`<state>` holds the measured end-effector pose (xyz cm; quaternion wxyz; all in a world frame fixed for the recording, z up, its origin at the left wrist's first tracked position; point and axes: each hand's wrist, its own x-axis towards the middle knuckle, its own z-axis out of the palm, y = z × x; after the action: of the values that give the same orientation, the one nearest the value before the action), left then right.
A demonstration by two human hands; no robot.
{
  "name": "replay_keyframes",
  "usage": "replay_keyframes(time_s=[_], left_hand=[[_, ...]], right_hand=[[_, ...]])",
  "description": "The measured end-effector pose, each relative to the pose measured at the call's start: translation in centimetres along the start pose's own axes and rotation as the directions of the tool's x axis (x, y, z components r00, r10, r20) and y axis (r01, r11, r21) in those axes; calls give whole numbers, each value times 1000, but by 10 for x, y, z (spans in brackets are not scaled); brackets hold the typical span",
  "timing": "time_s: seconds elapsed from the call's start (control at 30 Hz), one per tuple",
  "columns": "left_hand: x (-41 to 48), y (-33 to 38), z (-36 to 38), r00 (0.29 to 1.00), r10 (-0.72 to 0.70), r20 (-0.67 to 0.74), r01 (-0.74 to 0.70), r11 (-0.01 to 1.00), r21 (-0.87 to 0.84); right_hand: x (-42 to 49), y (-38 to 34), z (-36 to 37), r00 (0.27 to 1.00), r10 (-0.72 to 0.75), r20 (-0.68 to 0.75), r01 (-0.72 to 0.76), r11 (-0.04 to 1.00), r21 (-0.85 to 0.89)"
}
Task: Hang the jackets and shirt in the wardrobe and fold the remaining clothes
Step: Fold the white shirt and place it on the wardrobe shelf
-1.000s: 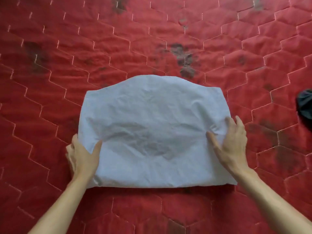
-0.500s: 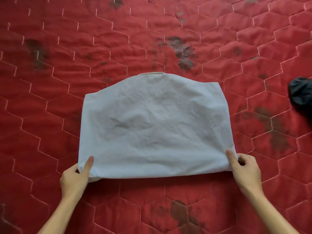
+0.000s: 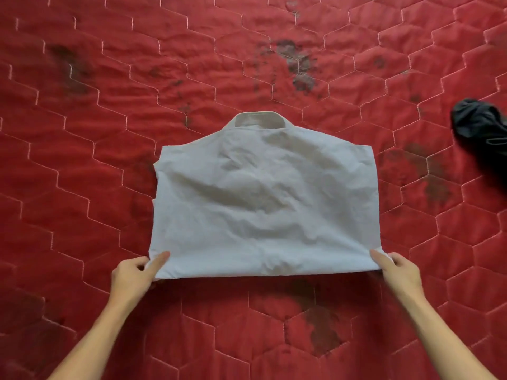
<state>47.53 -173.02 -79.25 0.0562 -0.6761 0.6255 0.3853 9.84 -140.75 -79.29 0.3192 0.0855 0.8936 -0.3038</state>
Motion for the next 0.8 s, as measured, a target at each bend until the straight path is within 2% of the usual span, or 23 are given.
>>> replay_keyframes(time_s=[0.07, 0.13, 0.2, 0.33, 0.47, 0.53, 0.6, 0.67, 0.77, 0.8], left_hand=[[-1, -11, 3, 1000, -4, 0, 4, 998, -57], [2, -13, 3, 999, -40, -11, 39, 993, -108], [8, -5, 1, 998, -54, -19, 50, 983, -174], [21, 13, 2, 994, -109, 3, 103, 936, -335], [19, 17, 9, 997, -35, 62, 54, 938, -342], [17, 16, 10, 996, -6, 87, 38, 928, -370], [17, 15, 9, 993, -15, 114, 57, 924, -379], [19, 12, 9, 989, -22, 144, 77, 920, -385], [21, 9, 9, 982, -25, 186, 102, 904, -416], [21, 10, 9, 981, -27, 194, 111, 894, -434]], right_hand=[[-11, 4, 5, 990, 124, 71, -139, 954, 267], [-15, 1, 9, 961, 162, 224, -257, 821, 510], [-22, -14, 8, 946, 113, 303, -274, 777, 567], [-38, -55, 9, 950, 12, 313, -228, 709, 667], [-70, -102, 20, 905, -168, 391, -203, 637, 744], [-95, -134, 33, 863, -297, 408, -124, 659, 742], [-121, -165, 56, 816, -444, 369, 74, 713, 697], [-146, -189, 89, 739, -569, 361, 289, 751, 593], [-181, -201, 149, 585, -616, 527, 507, 785, 355], [-191, -197, 168, 526, -610, 593, 598, 760, 252]])
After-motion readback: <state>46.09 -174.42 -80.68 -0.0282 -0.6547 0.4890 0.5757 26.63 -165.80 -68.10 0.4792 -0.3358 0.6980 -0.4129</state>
